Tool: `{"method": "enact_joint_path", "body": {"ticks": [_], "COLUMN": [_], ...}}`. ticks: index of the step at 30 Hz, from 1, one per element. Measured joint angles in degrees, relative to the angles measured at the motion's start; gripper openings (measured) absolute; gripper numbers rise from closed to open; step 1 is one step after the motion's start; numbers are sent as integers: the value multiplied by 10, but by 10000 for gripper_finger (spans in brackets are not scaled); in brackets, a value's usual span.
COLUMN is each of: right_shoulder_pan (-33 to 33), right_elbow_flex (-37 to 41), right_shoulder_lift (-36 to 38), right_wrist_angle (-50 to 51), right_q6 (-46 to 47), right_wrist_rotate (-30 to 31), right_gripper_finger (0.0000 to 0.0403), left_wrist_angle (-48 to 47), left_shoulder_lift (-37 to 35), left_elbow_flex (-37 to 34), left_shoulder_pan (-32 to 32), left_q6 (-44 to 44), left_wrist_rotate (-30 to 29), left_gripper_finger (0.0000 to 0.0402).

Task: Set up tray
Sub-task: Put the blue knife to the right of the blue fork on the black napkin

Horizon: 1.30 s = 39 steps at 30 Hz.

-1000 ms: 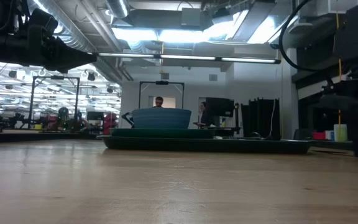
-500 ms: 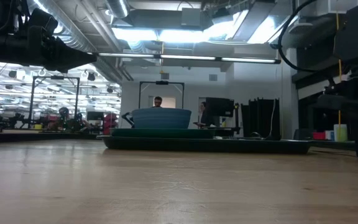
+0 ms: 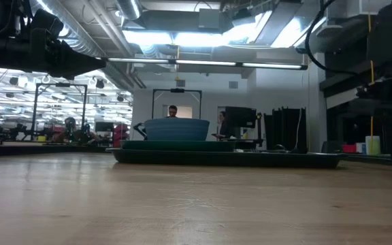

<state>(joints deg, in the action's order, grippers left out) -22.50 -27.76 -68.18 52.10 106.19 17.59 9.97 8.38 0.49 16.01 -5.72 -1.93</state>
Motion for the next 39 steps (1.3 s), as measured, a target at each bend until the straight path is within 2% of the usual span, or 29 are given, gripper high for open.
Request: {"method": "enact_joint_path", "body": {"ticks": [6, 18, 23, 28, 34, 39], "right_shoulder_pan": [0, 0, 0, 0, 0, 1], "right_elbow_flex": [0, -2, -29, -86, -125, -147], "right_shoulder_lift": [18, 60, 69, 69, 69, 69], "right_wrist_angle": [-4, -92, -54, 3, 11, 21], "right_q6": [-8, -122, -150, -182, -241, -258], "right_wrist_rotate": [8, 96, 106, 158, 235, 248], "right_gripper_finger": [23, 23, 22, 24, 22, 23], "left_wrist_angle": [0, 0, 1, 1, 1, 1], "left_shoulder_lift": [0, 0, 0, 0, 0, 0], "left_elbow_flex": [0, 0, 0, 0, 0, 0], "left_shoulder_pan": [0, 0, 0, 0, 0, 0], "left_q6": [0, 0, 1, 0, 4, 4], "left_wrist_rotate": [0, 0, 0, 0, 0, 0], "left_gripper_finger": [3, 3, 3, 3, 3, 3]}}
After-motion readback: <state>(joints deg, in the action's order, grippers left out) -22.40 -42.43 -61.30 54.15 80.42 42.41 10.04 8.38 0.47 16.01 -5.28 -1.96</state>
